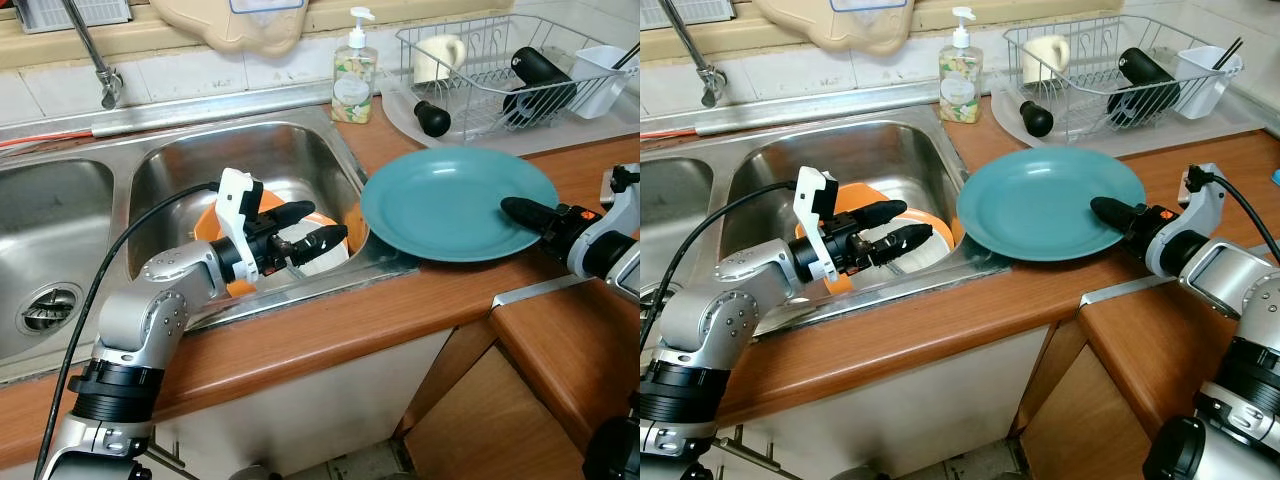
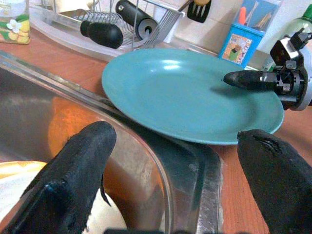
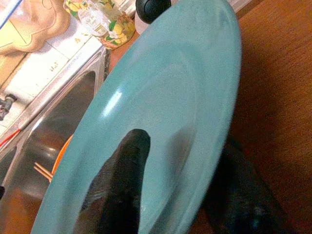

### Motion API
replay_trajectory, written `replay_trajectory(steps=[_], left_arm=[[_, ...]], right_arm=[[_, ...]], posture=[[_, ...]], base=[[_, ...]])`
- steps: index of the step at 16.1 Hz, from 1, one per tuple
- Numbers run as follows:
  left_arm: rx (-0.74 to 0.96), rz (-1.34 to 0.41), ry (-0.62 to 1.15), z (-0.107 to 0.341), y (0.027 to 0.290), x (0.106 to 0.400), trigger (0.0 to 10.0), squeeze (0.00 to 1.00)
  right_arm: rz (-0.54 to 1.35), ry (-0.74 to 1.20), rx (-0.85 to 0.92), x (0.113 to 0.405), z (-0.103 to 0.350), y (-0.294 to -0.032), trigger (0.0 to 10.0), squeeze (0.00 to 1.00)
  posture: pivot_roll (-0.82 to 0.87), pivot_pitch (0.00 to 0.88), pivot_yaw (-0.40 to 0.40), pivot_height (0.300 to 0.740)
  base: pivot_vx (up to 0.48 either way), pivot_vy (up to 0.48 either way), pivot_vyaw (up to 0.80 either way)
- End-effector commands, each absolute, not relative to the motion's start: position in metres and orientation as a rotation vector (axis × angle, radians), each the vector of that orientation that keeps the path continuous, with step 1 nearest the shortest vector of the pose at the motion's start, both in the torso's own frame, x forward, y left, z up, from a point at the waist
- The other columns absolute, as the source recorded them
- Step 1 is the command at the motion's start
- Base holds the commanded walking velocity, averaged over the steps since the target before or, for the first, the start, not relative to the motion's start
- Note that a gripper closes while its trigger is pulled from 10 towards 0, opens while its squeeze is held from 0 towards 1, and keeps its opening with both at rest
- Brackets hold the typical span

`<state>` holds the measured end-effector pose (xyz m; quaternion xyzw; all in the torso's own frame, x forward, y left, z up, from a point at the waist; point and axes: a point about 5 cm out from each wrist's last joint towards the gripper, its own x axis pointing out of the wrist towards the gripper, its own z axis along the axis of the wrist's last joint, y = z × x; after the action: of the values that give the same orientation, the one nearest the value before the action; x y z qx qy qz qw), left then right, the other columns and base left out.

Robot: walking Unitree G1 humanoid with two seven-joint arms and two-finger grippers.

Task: Kitchen organization

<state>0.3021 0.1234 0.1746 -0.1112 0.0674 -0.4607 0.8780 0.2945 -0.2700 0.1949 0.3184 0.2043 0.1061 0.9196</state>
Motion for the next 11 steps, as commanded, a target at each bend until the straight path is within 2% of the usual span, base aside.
replay_trajectory(steps=[1, 6, 10, 11], left_arm=[[-0.222, -0.954, 0.122, 0.181, 0.127, 0.302, 10.0, 0.0], [-0.233, -0.932, 0.113, 0.183, 0.132, 0.302, 10.0, 0.0], [-0.288, -0.819, 0.059, 0.192, 0.144, 0.312, 10.0, 0.0], [-0.341, -0.794, 0.028, 0.197, 0.146, 0.316, 10.0, 0.7]], right_arm=[[0.254, 0.392, 0.667, 0.298, 0.204, -0.265, 0.0, 0.0], [0.284, 0.345, 0.692, 0.299, 0.216, -0.262, 0.0, 0.0], [0.365, 0.207, 0.73, 0.303, 0.243, -0.253, 0.0, 0.0], [0.402, 0.175, 0.738, 0.305, 0.251, -0.247, 0.0, 0.0]], posture=[[-0.16, 0.0, 0.046, 0.74], [-0.16, 0.0, 0.048, 0.74], [-0.16, 0.0, 0.051, 0.74], [-0.15, 0.0, 0.049, 0.74]], base=[[0.0, 0.0, 0.0], [0.0, 0.0, 0.0], [0.0, 0.0, 0.0], [0.0, 0.0, 0.0]])
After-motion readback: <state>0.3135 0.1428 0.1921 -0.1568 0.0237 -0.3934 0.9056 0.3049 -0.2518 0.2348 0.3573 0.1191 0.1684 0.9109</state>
